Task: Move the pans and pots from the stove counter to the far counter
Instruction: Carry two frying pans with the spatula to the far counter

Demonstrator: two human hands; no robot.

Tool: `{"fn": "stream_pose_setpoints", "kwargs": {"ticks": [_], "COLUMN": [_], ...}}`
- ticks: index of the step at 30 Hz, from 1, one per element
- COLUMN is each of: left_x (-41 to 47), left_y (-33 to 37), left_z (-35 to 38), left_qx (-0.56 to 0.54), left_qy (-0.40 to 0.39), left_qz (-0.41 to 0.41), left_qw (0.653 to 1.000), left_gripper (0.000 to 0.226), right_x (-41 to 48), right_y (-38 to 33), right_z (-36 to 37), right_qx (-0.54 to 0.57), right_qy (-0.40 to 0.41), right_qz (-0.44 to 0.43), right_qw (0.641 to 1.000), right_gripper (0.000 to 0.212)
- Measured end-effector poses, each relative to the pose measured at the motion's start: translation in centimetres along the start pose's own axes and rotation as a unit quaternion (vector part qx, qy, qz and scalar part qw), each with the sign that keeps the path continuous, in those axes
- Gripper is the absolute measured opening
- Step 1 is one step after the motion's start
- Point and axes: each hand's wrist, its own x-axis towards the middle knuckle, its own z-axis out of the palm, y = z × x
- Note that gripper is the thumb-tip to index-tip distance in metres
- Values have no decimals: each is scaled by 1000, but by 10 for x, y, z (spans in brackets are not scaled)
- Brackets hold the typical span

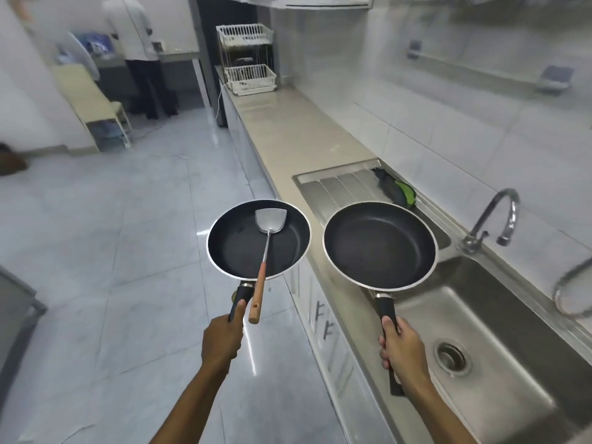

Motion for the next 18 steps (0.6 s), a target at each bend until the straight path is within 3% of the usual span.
{"fn": "stream_pose_setpoints", "kwargs": {"ticks": [18], "left_x": [424], "left_y": [204], "left_z": [25], "left_qx": [13], "left_qy": [-26], "left_qz": [36], "left_qw": [999], "left_gripper": [65], "right_x": [327], "right_y": [-165], "right_z": [241], "right_qx": [40], "right_qy": [55], "right_qz": [36], "right_qw": [997], "right_gripper": [26]}}
